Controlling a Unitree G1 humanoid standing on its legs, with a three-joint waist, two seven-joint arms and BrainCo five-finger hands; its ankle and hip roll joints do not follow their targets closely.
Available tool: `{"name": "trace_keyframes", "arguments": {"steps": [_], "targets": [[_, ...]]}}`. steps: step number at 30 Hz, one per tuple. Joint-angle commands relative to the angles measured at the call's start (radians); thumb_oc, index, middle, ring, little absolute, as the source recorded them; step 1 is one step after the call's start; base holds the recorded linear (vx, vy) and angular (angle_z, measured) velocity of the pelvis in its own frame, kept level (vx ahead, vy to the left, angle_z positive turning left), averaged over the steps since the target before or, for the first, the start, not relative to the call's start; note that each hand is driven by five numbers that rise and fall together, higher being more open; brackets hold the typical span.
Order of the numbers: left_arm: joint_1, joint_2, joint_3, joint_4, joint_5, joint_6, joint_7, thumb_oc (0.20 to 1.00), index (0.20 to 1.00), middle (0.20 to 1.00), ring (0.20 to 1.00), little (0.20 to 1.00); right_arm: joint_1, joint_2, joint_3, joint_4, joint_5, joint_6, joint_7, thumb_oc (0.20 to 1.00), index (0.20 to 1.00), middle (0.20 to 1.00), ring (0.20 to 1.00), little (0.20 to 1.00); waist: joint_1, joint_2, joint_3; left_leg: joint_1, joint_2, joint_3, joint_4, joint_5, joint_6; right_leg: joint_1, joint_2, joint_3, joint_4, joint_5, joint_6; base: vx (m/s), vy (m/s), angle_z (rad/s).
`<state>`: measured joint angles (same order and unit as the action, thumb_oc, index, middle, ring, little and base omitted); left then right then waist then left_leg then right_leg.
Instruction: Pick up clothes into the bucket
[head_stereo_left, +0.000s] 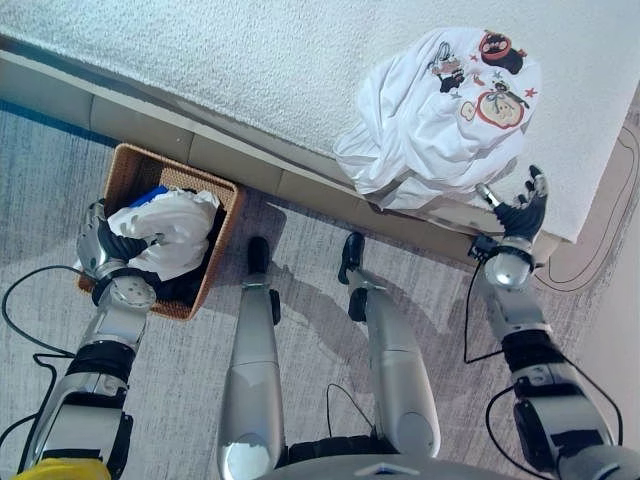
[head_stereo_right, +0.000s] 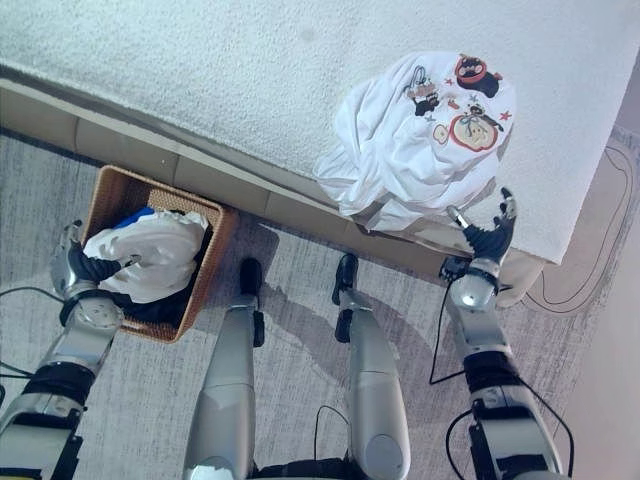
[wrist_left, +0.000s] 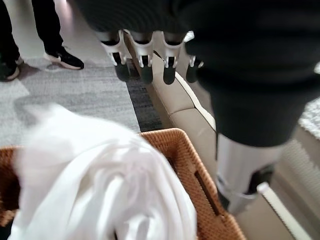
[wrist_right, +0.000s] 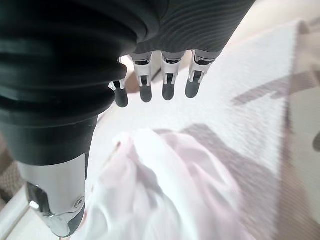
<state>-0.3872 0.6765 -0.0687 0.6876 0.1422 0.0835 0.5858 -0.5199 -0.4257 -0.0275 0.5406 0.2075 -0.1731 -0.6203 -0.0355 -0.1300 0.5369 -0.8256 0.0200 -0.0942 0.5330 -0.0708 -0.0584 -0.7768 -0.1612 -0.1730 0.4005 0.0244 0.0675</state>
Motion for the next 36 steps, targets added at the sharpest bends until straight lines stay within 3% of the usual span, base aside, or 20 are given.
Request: {"name": "trace_keyframes", "arguments": {"steps": [1, 3, 4, 5, 9, 12, 21, 23, 24, 25, 36], "targets": [[0.041, 0.027, 0.057, -0.036, 0.026, 0.009, 0.022, 1.0, 1.0, 1.0, 1.0, 1.0, -0.037, -0.114, -0.038, -0.014, -0.027, 0.006, -0.047, 1.0, 1.0, 1.0, 1.0, 1.0, 0.016, 0.025, -0.017, 0.009, -0.042, 0.005, -0.005, -0.023, 0.031, 0.052, -0.038, -0.001, -0.003, -0.061, 0.059, 0.0, 0.0, 0.0], [0.067, -0.001, 0.046, -0.043, 0.006, 0.002, 0.022, 1.0, 1.0, 1.0, 1.0, 1.0, -0.132, -0.166, -0.01, 0.076, -0.013, 0.045, -0.049, 1.0, 1.0, 1.0, 1.0, 1.0, 0.036, 0.042, -0.017, 0.025, -0.047, 0.001, -0.012, -0.044, 0.029, 0.062, -0.039, 0.005, 0.009, -0.088, 0.062, 0.0, -0.011, 0.03], [0.074, -0.011, 0.042, -0.048, -0.002, -0.005, 0.022, 1.0, 1.0, 1.0, 1.0, 1.0, -0.177, -0.19, 0.007, 0.125, 0.0, 0.055, -0.042, 1.0, 1.0, 1.0, 1.0, 1.0, 0.039, 0.048, -0.017, 0.003, -0.052, 0.005, -0.021, -0.012, 0.031, 0.043, -0.045, -0.003, 0.002, -0.063, 0.054, 0.07, -0.034, 0.04], [0.087, -0.021, 0.033, -0.055, -0.018, -0.016, 0.021, 1.0, 1.0, 1.0, 1.0, 1.0, -0.209, -0.211, 0.025, 0.166, 0.001, 0.076, -0.036, 1.0, 1.0, 1.0, 1.0, 1.0, 0.051, 0.055, -0.017, 0.021, -0.054, -0.001, -0.022, -0.038, 0.028, 0.057, -0.043, 0.004, 0.013, -0.09, 0.059, 0.0, -0.024, 0.05], [0.134, -0.084, 0.023, -0.1, -0.129, -0.08, 0.016, 1.0, 1.0, 1.0, 1.0, 1.0, -0.346, -0.285, 0.127, 0.357, 0.032, 0.133, 0.041, 1.0, 1.0, 1.0, 1.0, 1.0, 0.077, 0.082, -0.017, 0.012, -0.066, -0.004, -0.037, -0.027, 0.025, 0.041, -0.053, -0.005, 0.031, -0.099, 0.054, 0.02, -0.04, 0.09], [0.173, -0.115, -0.008, -0.14, -0.209, -0.135, -0.027, 1.0, 1.0, 1.0, 1.0, 1.0, -0.427, -0.342, 0.246, 0.528, -0.034, 0.202, 0.132, 1.0, 1.0, 1.0, 1.0, 1.0, 0.101, 0.104, -0.017, 0.001, -0.077, -0.013, -0.05, -0.013, 0.021, 0.029, -0.062, -0.016, 0.047, -0.108, 0.049, 0.0, -0.062, 0.15], [0.265, -0.224, -0.094, -0.233, -0.367, -0.19, -0.163, 1.0, 1.0, 1.0, 1.0, 1.0, -0.446, -0.343, 0.299, 0.681, -0.031, 0.223, 0.243, 1.0, 1.0, 1.0, 1.0, 1.0, 0.124, 0.167, -0.017, -0.009, -0.1, -0.05, -0.094, 0.029, 0.015, 0.0, -0.093, -0.048, 0.109, -0.14, 0.041, 0.0, -0.073, 0.23], [0.272, -0.237, -0.111, -0.236, -0.381, -0.193, -0.181, 1.0, 1.0, 1.0, 1.0, 1.0, -0.436, -0.339, 0.318, 0.673, -0.037, 0.218, 0.273, 0.457, 0.457, 0.457, 0.457, 0.457, 0.128, 0.173, -0.017, -0.007, -0.102, -0.057, -0.107, 0.04, 0.012, -0.002, -0.098, -0.056, 0.115, -0.145, 0.039, 0.0, -0.083, 0.17], [0.275, -0.242, -0.119, -0.24, -0.386, -0.193, -0.19, 1.0, 1.0, 1.0, 1.0, 1.0, -0.436, -0.337, 0.334, 0.664, -0.041, 0.214, 0.29, 0.288, 0.288, 0.288, 0.288, 0.288, 0.131, 0.174, -0.017, -0.005, -0.101, -0.062, -0.116, 0.046, 0.01, -0.002, -0.098, -0.06, 0.117, -0.147, 0.039, 0.0, -0.087, 0.13], [0.277, -0.249, -0.124, -0.237, -0.394, -0.194, -0.195, 1.0, 1.0, 1.0, 1.0, 1.0, -0.433, -0.339, 0.336, 0.66, -0.037, 0.21, 0.293, 0.2, 0.2, 0.2, 0.2, 0.2, 0.13, 0.175, -0.017, -0.001, -0.1, -0.067, -0.127, 0.054, 0.008, 0.001, -0.1, -0.063, 0.116, -0.148, 0.039, -0.01, -0.083, 0.1], [0.233, -0.28, -0.184, -0.203, -0.401, -0.19, -0.239, 1.0, 1.0, 1.0, 1.0, 1.0, -0.435, -0.388, 0.368, 0.495, -0.013, 0.16, 0.298, 0.2, 0.2, 0.2, 0.2, 0.2, 0.123, 0.162, -0.017, 0.11, -0.079, -0.102, -0.281, 0.131, -0.023, 0.08, -0.098, -0.102, 0.072, -0.155, 0.039, -0.02, -0.071, 0.08]]}}
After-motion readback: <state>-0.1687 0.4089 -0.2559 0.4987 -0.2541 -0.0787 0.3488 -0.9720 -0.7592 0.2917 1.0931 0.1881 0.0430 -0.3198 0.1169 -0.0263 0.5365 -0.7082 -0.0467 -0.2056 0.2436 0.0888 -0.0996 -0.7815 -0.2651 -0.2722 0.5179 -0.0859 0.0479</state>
